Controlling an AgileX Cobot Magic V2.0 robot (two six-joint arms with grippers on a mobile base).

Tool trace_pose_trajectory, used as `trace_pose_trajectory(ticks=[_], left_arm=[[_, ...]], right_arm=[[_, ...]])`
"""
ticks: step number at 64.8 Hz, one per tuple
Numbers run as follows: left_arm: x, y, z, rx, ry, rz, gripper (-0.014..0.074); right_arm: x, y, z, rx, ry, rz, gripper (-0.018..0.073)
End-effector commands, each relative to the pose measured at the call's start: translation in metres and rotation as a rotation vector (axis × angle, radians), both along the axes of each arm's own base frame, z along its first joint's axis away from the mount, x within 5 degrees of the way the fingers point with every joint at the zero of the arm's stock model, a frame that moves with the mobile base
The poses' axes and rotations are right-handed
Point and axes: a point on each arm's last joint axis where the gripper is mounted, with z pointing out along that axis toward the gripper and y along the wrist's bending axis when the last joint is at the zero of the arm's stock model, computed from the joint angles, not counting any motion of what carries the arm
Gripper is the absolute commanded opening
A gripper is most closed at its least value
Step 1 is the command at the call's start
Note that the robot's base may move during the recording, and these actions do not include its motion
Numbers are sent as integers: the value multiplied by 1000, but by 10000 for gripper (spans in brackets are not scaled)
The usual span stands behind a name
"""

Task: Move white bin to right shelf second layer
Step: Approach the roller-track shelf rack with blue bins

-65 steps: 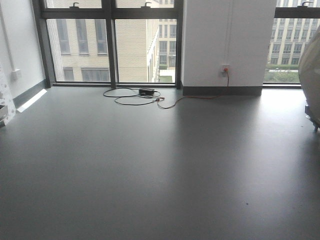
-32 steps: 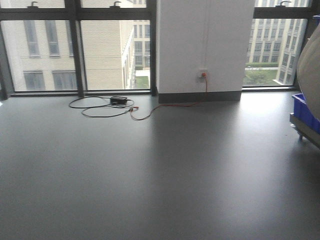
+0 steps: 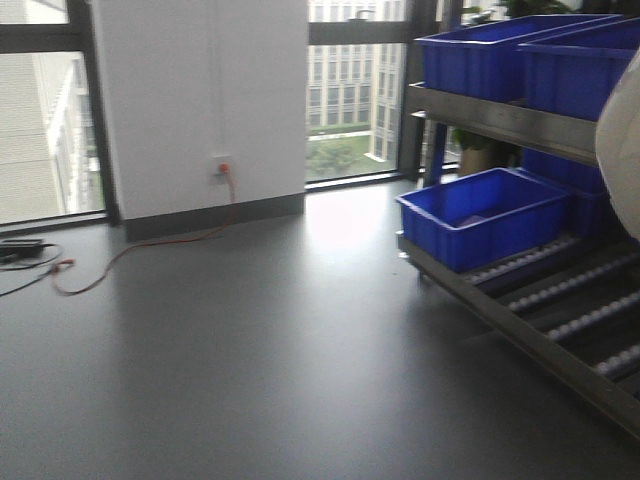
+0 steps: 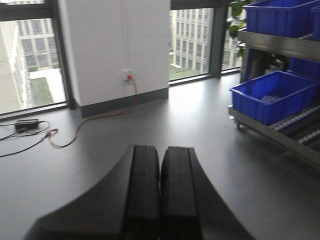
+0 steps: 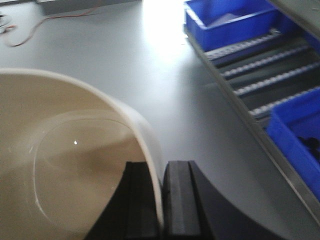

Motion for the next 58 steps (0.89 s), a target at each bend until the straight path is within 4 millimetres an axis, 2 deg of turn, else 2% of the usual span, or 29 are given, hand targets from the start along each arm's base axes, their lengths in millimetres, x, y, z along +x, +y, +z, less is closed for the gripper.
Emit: trace_pose_trajectory(ticks=[1,58], left_arm=[[0,0,-4,-12,-62,-3,85],[0,0,-4,-12,-62,-3,85]], right_arm=[[3,-1,19,8,-130,-18,46],[3,-1,19,8,-130,-18,46]])
